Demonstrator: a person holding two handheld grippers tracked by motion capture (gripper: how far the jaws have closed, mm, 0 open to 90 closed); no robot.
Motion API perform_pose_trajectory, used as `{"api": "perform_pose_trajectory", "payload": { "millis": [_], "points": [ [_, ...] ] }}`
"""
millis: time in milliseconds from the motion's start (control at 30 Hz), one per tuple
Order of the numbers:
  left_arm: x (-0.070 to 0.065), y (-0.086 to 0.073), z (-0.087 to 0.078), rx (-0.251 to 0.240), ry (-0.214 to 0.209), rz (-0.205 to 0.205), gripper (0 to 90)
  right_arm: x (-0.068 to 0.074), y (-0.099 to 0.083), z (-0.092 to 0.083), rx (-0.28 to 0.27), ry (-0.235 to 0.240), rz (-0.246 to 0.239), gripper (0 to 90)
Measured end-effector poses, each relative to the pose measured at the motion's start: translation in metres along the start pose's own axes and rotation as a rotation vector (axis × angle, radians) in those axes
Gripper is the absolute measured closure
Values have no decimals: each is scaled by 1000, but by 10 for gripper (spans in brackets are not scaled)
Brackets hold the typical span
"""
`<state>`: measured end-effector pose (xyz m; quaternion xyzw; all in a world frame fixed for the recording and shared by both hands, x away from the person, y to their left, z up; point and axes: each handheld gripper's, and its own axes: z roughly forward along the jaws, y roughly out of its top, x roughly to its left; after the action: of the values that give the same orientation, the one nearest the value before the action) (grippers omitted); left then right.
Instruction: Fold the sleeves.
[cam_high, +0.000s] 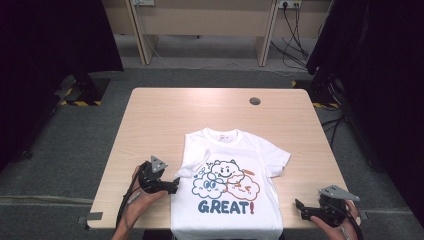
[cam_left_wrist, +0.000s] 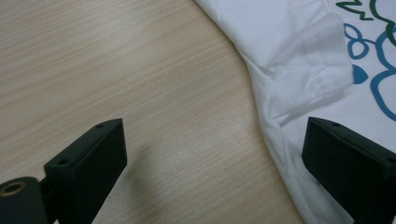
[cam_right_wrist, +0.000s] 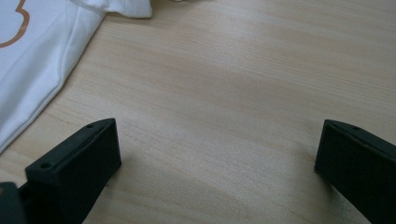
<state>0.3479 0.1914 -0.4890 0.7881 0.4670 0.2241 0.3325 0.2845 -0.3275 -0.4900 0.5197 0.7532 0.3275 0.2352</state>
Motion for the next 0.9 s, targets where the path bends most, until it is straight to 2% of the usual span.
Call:
{"api": "perform_pose_trajectory", "payload": {
  "millis": [100,233,333,500,600,900],
  "points": [
    [0,-4,-4,-17,-10,-17,67,0,0,0,0,0,0,2],
    [1,-10,-11,-21,-11,-20,64,0,0,0,1,0,0,2],
    [4,-19,-16,-19,-7,-44,57,0,0,0,1,0,1,2],
    [4,-22,-19,-20,-9,-45,53,0,0,0,1,0,2,2],
    [3,-25,-26,-24,14,-26,53,1,0,0,1,-1,2,2],
    [-3,-30,-32,-31,-4,-27,49,1,0,0,1,-1,2,2]
  ]
}}
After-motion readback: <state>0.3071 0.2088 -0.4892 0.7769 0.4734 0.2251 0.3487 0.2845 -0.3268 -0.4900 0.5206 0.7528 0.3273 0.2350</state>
